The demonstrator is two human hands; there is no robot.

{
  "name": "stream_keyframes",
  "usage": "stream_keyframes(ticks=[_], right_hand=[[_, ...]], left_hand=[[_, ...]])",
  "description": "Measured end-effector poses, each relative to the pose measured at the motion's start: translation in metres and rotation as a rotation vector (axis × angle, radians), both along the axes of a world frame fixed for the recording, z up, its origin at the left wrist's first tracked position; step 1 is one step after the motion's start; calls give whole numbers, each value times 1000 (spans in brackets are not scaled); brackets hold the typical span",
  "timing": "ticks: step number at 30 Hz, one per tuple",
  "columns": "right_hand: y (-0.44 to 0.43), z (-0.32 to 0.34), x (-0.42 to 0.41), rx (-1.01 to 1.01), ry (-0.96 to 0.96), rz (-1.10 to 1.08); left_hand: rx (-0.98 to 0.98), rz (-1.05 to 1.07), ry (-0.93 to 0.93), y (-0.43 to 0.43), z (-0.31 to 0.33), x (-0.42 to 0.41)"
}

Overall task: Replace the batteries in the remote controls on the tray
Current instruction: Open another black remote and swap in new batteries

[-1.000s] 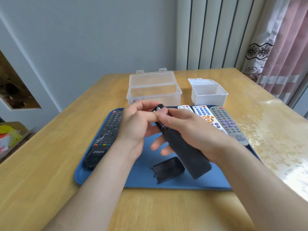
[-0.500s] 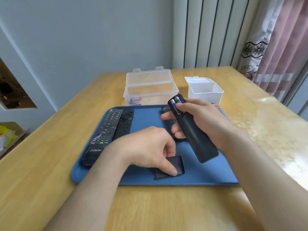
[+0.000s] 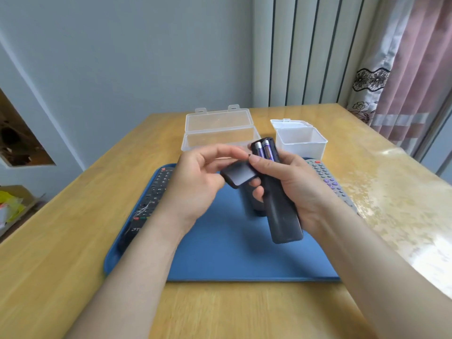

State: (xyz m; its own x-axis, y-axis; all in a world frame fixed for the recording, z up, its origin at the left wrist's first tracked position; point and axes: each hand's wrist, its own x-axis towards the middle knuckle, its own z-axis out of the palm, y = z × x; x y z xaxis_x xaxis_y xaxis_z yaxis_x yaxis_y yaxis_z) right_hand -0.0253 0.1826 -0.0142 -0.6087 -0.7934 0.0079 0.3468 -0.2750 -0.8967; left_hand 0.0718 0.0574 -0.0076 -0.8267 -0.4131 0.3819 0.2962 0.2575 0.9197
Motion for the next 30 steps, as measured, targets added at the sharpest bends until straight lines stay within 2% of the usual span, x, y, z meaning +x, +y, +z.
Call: stream_keyframes(ticks=[2, 4, 7, 9, 11, 13, 18, 21, 24, 27, 30], right_hand=[[-1, -2, -2, 4, 49, -109], [-2, -4, -3, 27, 140, -182], [-3, -5, 1, 108, 291, -166], [-3, -2, 4, 179, 255, -80], [0, 1, 1, 259, 137, -7], [4, 3, -3, 304, 91, 67], [10, 5, -4, 387, 234, 223], [9, 6, -5, 433, 191, 274], [15, 8, -10, 472, 136, 379], [34, 12, -22, 370, 178, 399], [38, 14, -36, 114, 82, 121]], left_hand=[[252, -3, -75, -4, -1, 0], [338, -53, -213, -5, -2, 1], [212, -96, -310, -4, -7, 0], [89, -1, -226, -4, -9, -3], [-17, 73, -117, -7, -9, -4], [-18, 69, -54, -10, -8, -3], [-69, -90, -184, -7, -10, -1], [-95, -14, -99, -4, -11, -4], [-3, 57, -33, -6, -7, -5], [143, 153, 7, -13, -5, -4], [275, 252, -16, -26, -7, 1]])
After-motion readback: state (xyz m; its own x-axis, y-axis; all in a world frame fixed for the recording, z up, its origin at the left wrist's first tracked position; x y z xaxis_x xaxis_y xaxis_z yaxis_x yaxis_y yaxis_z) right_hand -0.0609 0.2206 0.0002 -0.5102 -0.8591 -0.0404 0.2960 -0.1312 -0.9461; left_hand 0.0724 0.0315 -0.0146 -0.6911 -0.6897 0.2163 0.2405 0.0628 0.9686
